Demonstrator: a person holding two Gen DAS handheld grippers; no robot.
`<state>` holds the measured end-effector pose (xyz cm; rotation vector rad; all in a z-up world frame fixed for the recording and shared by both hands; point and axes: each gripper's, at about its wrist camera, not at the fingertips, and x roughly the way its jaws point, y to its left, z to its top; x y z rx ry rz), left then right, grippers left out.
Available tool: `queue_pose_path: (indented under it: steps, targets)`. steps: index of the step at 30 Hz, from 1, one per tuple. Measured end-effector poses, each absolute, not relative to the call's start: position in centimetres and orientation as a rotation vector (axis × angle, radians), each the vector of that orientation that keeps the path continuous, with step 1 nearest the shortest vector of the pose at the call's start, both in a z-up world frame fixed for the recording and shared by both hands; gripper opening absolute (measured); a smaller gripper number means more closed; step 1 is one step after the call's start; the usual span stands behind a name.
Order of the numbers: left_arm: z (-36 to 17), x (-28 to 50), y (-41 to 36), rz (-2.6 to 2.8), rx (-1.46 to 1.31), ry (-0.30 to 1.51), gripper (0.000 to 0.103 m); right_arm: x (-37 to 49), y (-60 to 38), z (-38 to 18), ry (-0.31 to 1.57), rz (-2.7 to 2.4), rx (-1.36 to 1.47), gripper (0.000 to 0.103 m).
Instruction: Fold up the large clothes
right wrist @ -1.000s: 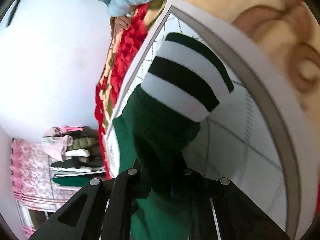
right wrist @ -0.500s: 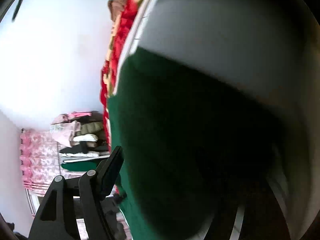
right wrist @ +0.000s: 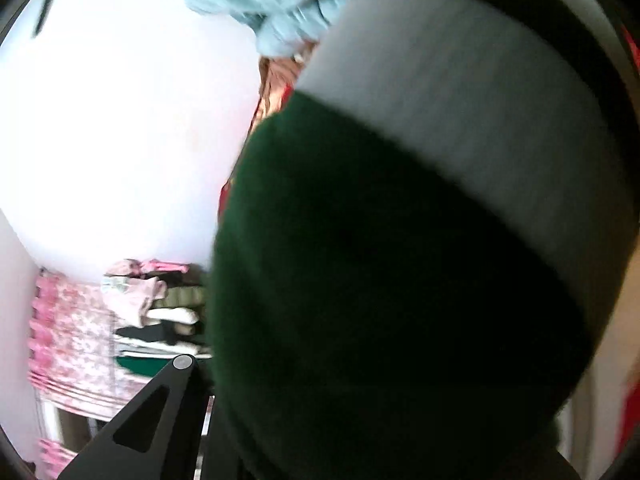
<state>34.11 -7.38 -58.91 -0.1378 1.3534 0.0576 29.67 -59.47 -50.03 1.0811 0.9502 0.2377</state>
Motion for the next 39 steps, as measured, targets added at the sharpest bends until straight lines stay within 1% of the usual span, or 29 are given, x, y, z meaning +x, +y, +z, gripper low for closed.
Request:
queue_pose_path:
  steps: [4, 7, 11, 16, 21, 24, 27, 29, 30, 31, 32, 33, 34, 36, 37, 39]
  targets:
    - [-58.2, 35.9, -10.0, -0.014, -0.129, 1.353, 0.103, 29.6, -59.1, -46.3, 0.910, 0.197, 1.006, 0.020]
    - [-55.6, 35.5, -9.1, -0.014, -0.174, 1.323, 0.103, 29.9, -56.2, -42.3, 0.891, 0.211, 0.919, 0.020]
    - [-51.8, 31.5, -3.4, 0.089, -0.261, 1.268, 0.103, 30.0, -49.3, -38.3, 0.901, 0.286, 0.790, 0.020]
    - [-48.3, 22.7, 7.8, 0.327, -0.377, 1.221, 0.103, 29.8, -37.8, -35.9, 0.942, 0.417, 0.633, 0.020]
    - [-47.0, 13.9, 16.0, 0.563, -0.454, 1.206, 0.103, 28.5, -24.5, -37.4, 1.014, 0.572, 0.469, 0.020]
    - [-46.2, 9.7, 19.8, 0.668, -0.494, 1.183, 0.103, 26.1, -16.6, -40.4, 1.074, 0.665, 0.338, 0.020]
    - [-45.9, 6.2, 22.8, 0.747, -0.526, 1.157, 0.103, 23.6, -9.1, -44.6, 1.144, 0.747, 0.173, 0.020]
    - [-46.0, 4.6, 24.0, 0.775, -0.552, 1.147, 0.103, 21.1, -4.2, -49.0, 1.235, 0.789, 0.007, 0.021]
    - [-45.9, 3.9, 24.6, 0.788, -0.563, 1.142, 0.103, 20.6, -2.9, -50.6, 1.281, 0.801, -0.041, 0.024]
    - [-45.8, 4.4, 24.3, 0.799, -0.568, 1.140, 0.103, 19.7, -0.9, -53.3, 1.383, 0.811, -0.102, 0.028]
    - [-45.5, 4.1, 24.6, 0.804, -0.575, 1.135, 0.103, 19.2, 0.0, -54.6, 1.440, 0.817, -0.121, 0.037]
    - [-45.4, 4.4, 24.7, 0.806, -0.579, 1.128, 0.103, 18.7, 0.8, -55.5, 1.486, 0.828, -0.138, 0.042]
    - [-44.8, 4.4, 24.7, 0.799, -0.584, 1.117, 0.103, 18.6, 1.1, -55.5, 1.491, 0.840, -0.151, 0.046]
    - [-43.7, 5.1, 24.5, 0.765, -0.593, 1.097, 0.103, 18.6, 1.4, -54.3, 1.524, 0.912, -0.111, 0.073]
    - [-42.8, 5.8, 24.1, 0.742, -0.591, 1.086, 0.103, 19.0, 0.9, -53.2, 1.565, 0.960, -0.032, 0.076]
    - [-41.4, 7.4, 23.1, 0.680, -0.587, 1.072, 0.103, 19.8, -0.6, -51.4, 1.606, 0.989, 0.073, 0.076]
